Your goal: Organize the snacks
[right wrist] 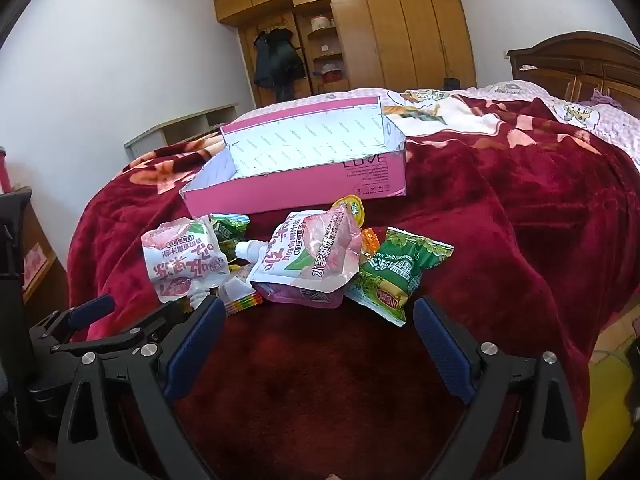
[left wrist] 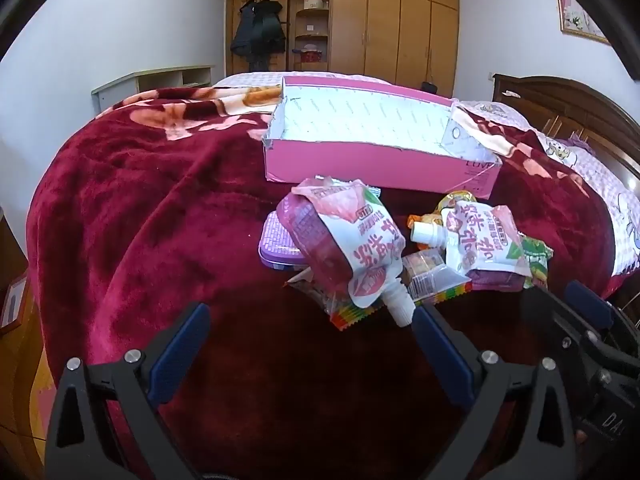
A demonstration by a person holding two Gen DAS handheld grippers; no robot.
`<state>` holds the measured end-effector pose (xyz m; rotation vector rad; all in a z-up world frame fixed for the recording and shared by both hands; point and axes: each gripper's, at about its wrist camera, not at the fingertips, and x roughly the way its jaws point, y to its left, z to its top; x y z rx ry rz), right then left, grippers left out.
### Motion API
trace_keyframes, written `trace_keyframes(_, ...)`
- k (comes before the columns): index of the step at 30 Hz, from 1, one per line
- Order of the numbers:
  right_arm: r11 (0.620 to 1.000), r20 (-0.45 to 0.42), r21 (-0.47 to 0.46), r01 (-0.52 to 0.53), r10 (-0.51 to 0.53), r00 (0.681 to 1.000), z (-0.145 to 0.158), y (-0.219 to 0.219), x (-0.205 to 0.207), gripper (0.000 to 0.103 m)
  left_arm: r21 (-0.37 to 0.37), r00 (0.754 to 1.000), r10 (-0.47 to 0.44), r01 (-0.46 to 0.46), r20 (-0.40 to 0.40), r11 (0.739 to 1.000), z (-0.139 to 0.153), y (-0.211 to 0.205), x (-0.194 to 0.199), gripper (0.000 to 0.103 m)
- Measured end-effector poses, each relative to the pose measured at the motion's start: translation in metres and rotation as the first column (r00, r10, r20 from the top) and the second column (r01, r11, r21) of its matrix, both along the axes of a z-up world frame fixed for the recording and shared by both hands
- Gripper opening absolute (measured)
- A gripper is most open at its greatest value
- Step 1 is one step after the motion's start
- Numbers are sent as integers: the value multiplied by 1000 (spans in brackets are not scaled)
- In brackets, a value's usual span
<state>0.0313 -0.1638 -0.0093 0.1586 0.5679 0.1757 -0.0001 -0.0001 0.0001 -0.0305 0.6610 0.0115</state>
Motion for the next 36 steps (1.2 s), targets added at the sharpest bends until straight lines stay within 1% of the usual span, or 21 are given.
trace_keyframes(6,1000,-2,2,2,-2,1000,0,0,0,97,-11,1000,-2,2,3,1000,1,1,-2,103)
trace_keyframes(7,1000,-2,2,2,-2,1000,0,0,0,97,-4,1000,-1,1,-4,1000,-3,-1,0,103)
trace_keyframes(20,1000,-1,1,1,-1,1000,0,0,-1,97,6,1000,4,-4,-10,1000,-7,1,1,103)
trace_keyframes(21,1000,-1,0,1,-1,1000,-1,0,-1,97,6,1000,4,-4,-10,1000,-3,1,1,103)
trace_keyframes(28,1000,-3,1,1,-1,1000,-1,0,0,97,5,1000,5,-5,-11,1000,-3,1,1,103)
trace_keyframes(31,1000,-6,2,0,0,1000,-7,3,-3,97,3,1000,7,-7,-12,1000,-3,2,1,103)
trace_keyframes(36,1000,-7,2,1,-1,1000,-5,1,-2,97,2,1000,10,-10,-11,1000,-3,4,1,103)
